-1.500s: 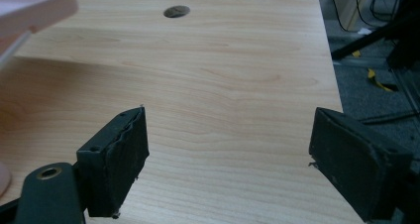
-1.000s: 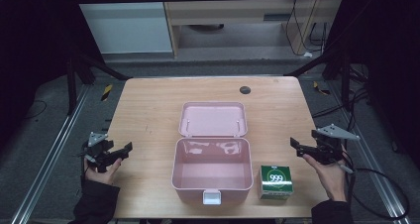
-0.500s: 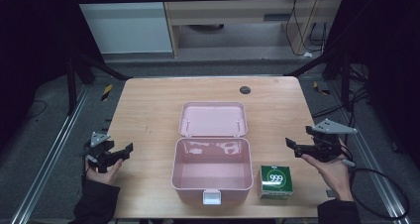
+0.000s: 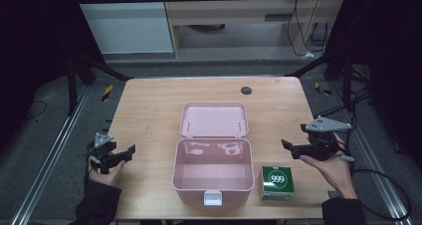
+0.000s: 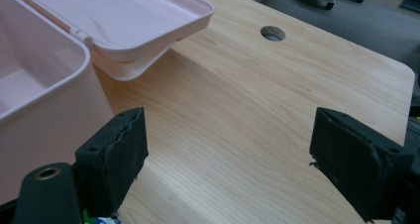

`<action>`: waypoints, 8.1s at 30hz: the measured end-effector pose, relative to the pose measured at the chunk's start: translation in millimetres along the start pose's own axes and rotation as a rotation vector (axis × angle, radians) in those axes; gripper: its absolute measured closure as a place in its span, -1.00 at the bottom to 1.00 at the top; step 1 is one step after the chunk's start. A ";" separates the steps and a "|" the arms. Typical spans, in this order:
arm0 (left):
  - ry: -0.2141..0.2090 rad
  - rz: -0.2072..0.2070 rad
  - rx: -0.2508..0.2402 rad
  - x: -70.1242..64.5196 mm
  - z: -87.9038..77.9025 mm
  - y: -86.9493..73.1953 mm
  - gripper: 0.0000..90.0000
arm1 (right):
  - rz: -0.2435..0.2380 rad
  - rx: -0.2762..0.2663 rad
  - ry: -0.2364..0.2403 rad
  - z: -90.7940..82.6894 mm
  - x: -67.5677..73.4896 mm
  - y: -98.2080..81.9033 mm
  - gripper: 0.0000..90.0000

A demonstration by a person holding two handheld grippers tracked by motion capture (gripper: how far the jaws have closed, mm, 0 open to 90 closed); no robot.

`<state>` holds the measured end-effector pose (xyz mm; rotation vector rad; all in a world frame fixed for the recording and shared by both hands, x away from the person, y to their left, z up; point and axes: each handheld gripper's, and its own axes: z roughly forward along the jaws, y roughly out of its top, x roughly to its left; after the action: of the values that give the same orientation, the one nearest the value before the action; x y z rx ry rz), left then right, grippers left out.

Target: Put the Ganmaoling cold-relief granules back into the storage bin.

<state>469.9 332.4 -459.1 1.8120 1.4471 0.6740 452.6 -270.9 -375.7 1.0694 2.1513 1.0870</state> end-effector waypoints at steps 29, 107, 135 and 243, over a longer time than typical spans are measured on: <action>0.003 0.019 0.018 -0.5 2.7 -0.1 -0.48 | -0.345 0.238 0.238 -8.3 31.3 33.0 -0.79; 0.004 0.039 0.036 -2.0 5.0 -1.2 -0.49 | -0.615 0.577 0.454 46.8 80.4 -22.5 -0.91; 0.002 0.039 0.035 -2.3 5.4 -1.3 -0.48 | -0.594 0.620 0.482 63.5 79.8 -34.4 -0.79; -0.003 0.043 0.047 -3.1 6.3 -1.4 -0.47 | -0.697 0.514 0.458 -1.9 109.1 135.0 -0.65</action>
<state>473.2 328.3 -464.0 1.8844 1.4370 0.6636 446.3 -131.9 -271.8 0.1661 2.9317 0.4782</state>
